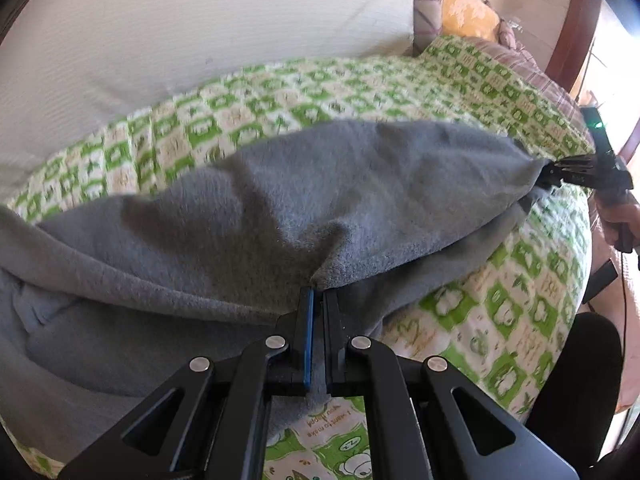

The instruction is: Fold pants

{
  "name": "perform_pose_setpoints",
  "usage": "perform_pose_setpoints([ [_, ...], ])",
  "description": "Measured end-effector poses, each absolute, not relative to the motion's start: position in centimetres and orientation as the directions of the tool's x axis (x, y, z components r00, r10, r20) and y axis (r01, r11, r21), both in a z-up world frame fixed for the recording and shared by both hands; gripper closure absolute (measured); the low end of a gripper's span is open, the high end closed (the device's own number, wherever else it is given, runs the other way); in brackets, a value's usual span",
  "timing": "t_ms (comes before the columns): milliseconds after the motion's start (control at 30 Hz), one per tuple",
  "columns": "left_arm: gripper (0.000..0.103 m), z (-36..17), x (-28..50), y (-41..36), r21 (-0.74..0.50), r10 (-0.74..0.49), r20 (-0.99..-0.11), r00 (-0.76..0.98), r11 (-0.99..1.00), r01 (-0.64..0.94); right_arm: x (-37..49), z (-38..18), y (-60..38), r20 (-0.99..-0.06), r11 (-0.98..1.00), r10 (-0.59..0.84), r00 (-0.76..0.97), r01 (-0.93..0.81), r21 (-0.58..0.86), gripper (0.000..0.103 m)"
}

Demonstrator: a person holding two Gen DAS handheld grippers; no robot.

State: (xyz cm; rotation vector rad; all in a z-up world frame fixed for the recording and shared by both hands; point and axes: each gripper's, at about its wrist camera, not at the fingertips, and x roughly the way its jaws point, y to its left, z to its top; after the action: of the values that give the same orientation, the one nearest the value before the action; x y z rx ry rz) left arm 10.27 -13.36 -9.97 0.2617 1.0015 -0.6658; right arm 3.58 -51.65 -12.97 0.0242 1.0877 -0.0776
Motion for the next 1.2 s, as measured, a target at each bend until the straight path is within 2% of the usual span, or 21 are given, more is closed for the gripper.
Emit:
perform_pose_setpoints([
  [67,0.099,-11.0,10.5,-13.2,-0.094,-0.384,-0.855,0.349,0.776,0.623,3.6,-12.9,-51.3,-0.889,0.996,-0.075,0.452,0.079,-0.044,0.089],
  [100,0.098,-11.1,10.5,-13.1,-0.099,-0.385,-0.856,0.346,0.778,0.621,3.5,-12.8,-51.2,-0.891,0.995,-0.087,0.446,0.083,-0.056,0.076],
  [133,0.096,-11.1,10.5,-12.9,-0.103,-0.387,-0.854,0.347,0.780,0.617,3.3,-12.5,-50.9,-0.891,0.993,-0.108,0.441,0.088,-0.077,0.056],
  [167,0.093,-10.7,10.3,-12.7,-0.108,-0.394,-0.849,0.353,0.782,0.614,2.9,-12.0,-50.6,-0.885,0.991,-0.126,0.449,0.087,-0.097,0.046],
  [200,0.092,-10.4,10.1,-12.6,-0.102,-0.393,-0.845,0.363,0.784,0.612,2.6,-11.5,-50.3,-0.877,0.991,-0.134,0.462,0.081,-0.109,0.030],
  [233,0.092,-10.1,9.8,-12.4,-0.089,-0.389,-0.839,0.381,0.789,0.608,1.9,-10.7,-49.8,-0.863,0.990,-0.138,0.486,0.069,-0.120,0.025],
  [333,0.088,-8.5,9.0,-11.2,-0.071,-0.388,-0.817,0.427,0.802,0.593,0.6,-9.2,-49.0,-0.854,0.992,-0.129,0.504,0.055,-0.118,0.025],
  [400,0.073,-7.6,8.6,-10.4,-0.062,-0.375,-0.808,0.454,0.821,0.568,-0.2,-7.9,-48.1,-0.842,0.996,-0.089,0.532,0.043,-0.079,0.025],
  [433,0.060,-7.1,8.4,-9.8,-0.048,-0.362,-0.801,0.477,0.833,0.551,-0.4,-7.2,-47.6,-0.836,0.998,-0.067,0.545,0.039,-0.054,0.025],
  [467,0.052,-6.3,7.8,-9.0,-0.021,-0.342,-0.785,0.516,0.848,0.530,-0.5,-6.5,-46.9,-0.827,1.000,-0.028,0.561,0.027,-0.016,0.025],
  [567,0.039,-4.8,7.0,-7.9,0.080,-0.245,-0.759,0.603,0.884,0.460,-0.1,-5.0,-44.4,-0.797,0.997,0.076,0.600,-0.025,0.076,0.025],
  [633,0.038,-4.1,6.3,-6.8,0.148,-0.177,-0.736,0.653,0.900,0.411,0.4,-4.3,-42.4,-0.779,0.991,0.134,0.613,-0.065,0.119,0.025],
  [767,0.023,-2.8,4.9,-4.2,0.270,-0.043,-0.673,0.738,0.915,0.300,1.8,-3.2,-37.4,-0.744,0.968,0.249,0.620,-0.164,0.188,0.025],
  [900,0.020,-2.6,4.5,-0.5,0.279,0.011,-0.652,0.758,0.933,0.227,3.0,-2.3,-32.6,-0.715,0.941,0.336,0.614,-0.258,0.220,0.025],
  [1133,0.019,-2.8,5.9,6.8,0.175,0.061,-0.686,0.725,0.981,0.083,4.7,-2.0,-25.1,-0.694,0.891,0.436,0.572,-0.383,0.244,0.025],
  [1200,0.019,-2.4,6.5,8.7,0.130,0.042,-0.692,0.721,0.989,0.067,5.3,-2.1,-23.6,-0.695,0.881,0.452,0.558,-0.401,0.252,0.025],
])
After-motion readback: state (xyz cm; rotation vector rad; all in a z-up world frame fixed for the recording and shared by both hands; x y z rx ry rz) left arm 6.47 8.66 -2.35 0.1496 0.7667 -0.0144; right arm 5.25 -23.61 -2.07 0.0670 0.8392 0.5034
